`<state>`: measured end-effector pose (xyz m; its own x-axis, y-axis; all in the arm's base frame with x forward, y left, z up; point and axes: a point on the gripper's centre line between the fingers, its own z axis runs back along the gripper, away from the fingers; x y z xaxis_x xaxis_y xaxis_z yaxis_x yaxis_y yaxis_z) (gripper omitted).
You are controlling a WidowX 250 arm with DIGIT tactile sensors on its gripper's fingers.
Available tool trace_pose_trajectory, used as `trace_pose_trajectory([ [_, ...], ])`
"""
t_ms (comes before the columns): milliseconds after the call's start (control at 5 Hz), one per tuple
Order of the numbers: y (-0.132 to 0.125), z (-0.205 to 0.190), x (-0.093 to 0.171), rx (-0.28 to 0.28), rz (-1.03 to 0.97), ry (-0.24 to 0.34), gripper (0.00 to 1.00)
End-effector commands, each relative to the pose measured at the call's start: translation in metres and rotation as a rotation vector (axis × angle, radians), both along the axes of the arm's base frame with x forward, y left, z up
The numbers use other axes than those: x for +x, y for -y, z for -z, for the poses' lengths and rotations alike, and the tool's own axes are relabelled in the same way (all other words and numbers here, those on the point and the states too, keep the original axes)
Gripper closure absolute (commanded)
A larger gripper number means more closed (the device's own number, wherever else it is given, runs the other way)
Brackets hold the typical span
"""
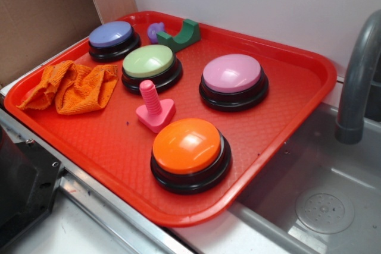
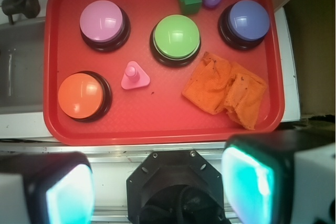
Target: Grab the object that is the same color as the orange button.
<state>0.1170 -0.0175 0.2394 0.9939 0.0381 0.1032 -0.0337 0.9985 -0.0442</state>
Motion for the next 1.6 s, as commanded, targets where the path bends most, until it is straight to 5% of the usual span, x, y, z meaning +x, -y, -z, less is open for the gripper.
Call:
trace_pose_trajectory([
  [0, -0.047, 0.023, 0.007, -0.058, -0.243, 0.039, 0.00],
  [600, -0.111, 0.090, 0.023, 0.065, -0.455, 0.089, 0.00],
  [800, -0.132, 0.125, 0.030, 0.064, -0.474, 0.139, 0.00],
  [1000, -0.143, 0.154, 0.034, 0.069, -0.493, 0.112, 0.00],
  [1400, -0.143, 0.203, 0.052, -0.010, -0.435, 0.098, 0.00],
])
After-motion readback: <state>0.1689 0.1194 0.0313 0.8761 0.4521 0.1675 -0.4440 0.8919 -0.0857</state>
